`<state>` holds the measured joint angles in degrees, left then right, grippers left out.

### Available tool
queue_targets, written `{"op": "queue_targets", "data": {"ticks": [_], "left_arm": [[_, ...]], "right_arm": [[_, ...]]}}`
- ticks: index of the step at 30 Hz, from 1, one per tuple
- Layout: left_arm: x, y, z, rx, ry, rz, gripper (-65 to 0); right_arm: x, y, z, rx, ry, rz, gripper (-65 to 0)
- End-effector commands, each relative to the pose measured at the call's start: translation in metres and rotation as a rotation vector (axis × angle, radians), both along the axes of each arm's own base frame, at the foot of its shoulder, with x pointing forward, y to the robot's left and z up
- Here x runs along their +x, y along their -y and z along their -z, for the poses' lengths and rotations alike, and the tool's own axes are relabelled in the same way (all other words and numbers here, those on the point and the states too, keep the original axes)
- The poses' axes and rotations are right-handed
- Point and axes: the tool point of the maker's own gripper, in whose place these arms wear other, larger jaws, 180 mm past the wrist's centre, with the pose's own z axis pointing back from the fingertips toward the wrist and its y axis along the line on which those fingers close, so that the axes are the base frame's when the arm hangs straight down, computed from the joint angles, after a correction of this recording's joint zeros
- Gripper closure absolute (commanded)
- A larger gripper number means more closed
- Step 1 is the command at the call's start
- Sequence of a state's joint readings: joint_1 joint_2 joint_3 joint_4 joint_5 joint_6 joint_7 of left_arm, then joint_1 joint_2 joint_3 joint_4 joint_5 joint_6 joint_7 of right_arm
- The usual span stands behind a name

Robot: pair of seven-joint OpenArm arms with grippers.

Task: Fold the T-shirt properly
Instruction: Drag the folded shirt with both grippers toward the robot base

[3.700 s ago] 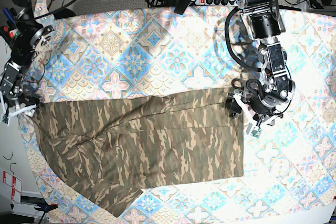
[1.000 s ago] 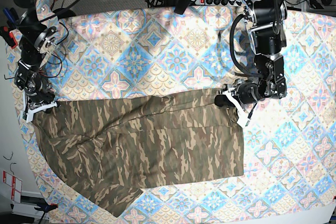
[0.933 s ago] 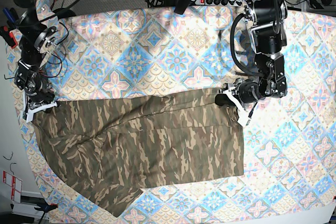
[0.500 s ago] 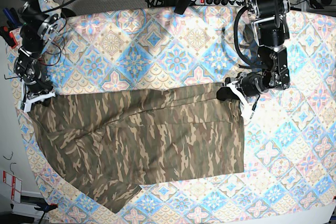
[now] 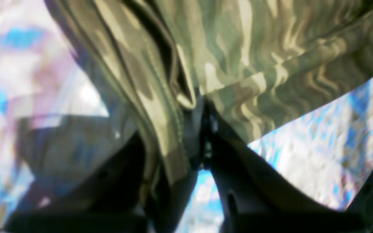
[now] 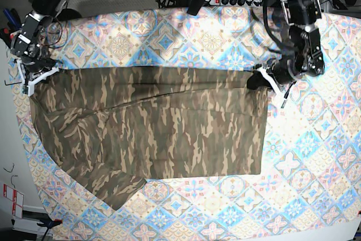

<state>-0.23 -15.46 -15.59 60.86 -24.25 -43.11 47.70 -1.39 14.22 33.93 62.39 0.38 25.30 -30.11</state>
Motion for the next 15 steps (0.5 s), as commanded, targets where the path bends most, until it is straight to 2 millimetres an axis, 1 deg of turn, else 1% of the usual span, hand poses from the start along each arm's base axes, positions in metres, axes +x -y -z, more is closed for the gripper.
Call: {"op": "queue_targets", "data": {"ticks": [1, 5, 7, 9, 11, 13, 15], "left_arm": [[-0.045, -0.033, 0.025, 0.193, -0.205, 0.065, -5.1], [-0.060, -0.034, 0.018, 0.235, -0.198, 0.099, -5.1], [-0.068, -0.034, 0.015, 0.248, -0.193, 0.110, -5.1], [-0.079, -0.035, 0.016, 0.256, -0.202, 0.118, -5.1], [-0.088, -0.035, 0.019, 0.257, -0.220, 0.122, -5.1], [-0.098, -0.038, 0.023, 0.276, -0.240, 0.132, -5.0], [-0.107, -0.040, 0.027, 0.300, -0.264, 0.146, -5.0]], "right_arm": [[-0.002, 0.008, -0.008, -0.032, 0.006, 0.000, -3.5], [-0.018, -0.001, -0.001, -0.025, -0.039, -0.010, -3.5], [-0.026, -0.002, 0.000, -0.031, -0.057, -0.014, -3.5], [-0.037, -0.011, 0.005, -0.023, -0.071, -0.018, -3.5], [-0.045, -0.013, 0.005, -0.031, -0.078, -0.024, -3.5], [-0.057, -0.013, 0.004, -0.045, -0.095, -0.031, -3.5], [-0.066, -0.019, 0.006, -0.043, -0.104, -0.035, -3.5]]}}
